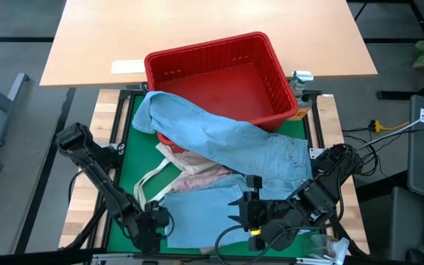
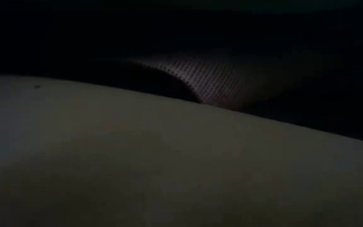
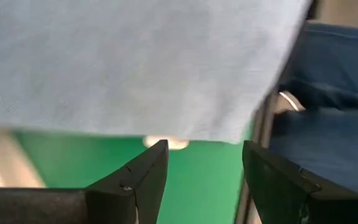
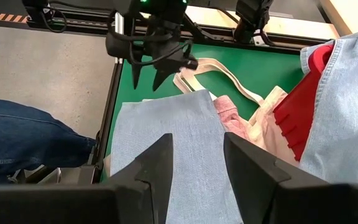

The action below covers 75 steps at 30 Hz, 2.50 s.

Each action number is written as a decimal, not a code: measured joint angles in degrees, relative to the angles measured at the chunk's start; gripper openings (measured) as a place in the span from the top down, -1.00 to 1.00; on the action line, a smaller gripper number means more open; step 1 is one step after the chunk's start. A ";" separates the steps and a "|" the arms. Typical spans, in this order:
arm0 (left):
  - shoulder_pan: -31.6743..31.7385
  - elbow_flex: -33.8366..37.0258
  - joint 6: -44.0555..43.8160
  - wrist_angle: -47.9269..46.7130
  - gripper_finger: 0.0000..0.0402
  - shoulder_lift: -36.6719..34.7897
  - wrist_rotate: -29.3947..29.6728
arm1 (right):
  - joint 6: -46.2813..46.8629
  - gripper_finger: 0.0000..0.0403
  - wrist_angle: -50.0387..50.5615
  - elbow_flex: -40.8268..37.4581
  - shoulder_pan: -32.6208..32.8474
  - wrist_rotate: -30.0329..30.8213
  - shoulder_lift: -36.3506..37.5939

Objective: Fold laundry
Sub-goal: Fold the blue jeans

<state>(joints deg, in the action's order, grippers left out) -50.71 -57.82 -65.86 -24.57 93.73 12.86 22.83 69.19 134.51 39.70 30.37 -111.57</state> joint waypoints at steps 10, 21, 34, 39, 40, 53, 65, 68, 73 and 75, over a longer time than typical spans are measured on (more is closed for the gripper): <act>-4.81 4.69 -25.53 -1.59 0.01 2.47 12.41 | -0.01 0.29 0.00 -0.01 0.01 -1.53 0.00; -5.87 12.52 -31.51 12.76 0.01 2.45 20.86 | -0.01 0.29 0.14 -0.01 0.01 -1.53 0.00; -5.87 17.16 -27.81 20.03 0.05 2.43 24.49 | -0.01 0.29 0.44 -0.01 0.00 -1.53 0.00; -5.82 17.16 -24.16 23.76 0.29 2.43 26.39 | -0.02 0.29 0.62 -0.01 0.00 -1.53 0.00; -5.82 17.16 -23.77 24.20 0.35 2.43 26.52 | -0.01 0.29 0.99 -0.01 0.02 -1.53 0.00; -7.80 17.14 -25.55 23.63 0.96 -3.58 21.54 | 9.88 0.29 7.11 -3.24 0.02 0.49 -0.13; -8.22 17.11 -25.54 15.00 0.98 -22.47 19.96 | 18.26 0.29 6.75 -17.19 0.04 -5.50 -0.28; -7.65 17.11 -25.52 15.03 0.97 -25.61 20.33 | 18.91 0.29 6.73 -17.85 0.04 -7.24 -0.28; -5.89 17.11 -24.60 15.20 0.97 -28.74 20.45 | 18.93 0.29 6.73 -17.87 0.07 -7.52 -0.27; -5.26 17.11 -24.47 15.18 0.97 -29.68 19.98 | 18.93 0.29 6.73 -17.87 0.07 -7.89 -0.27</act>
<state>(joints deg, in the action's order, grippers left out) -55.97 -40.71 -90.33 -9.39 64.06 32.84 41.76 75.92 116.64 39.77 22.48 -111.84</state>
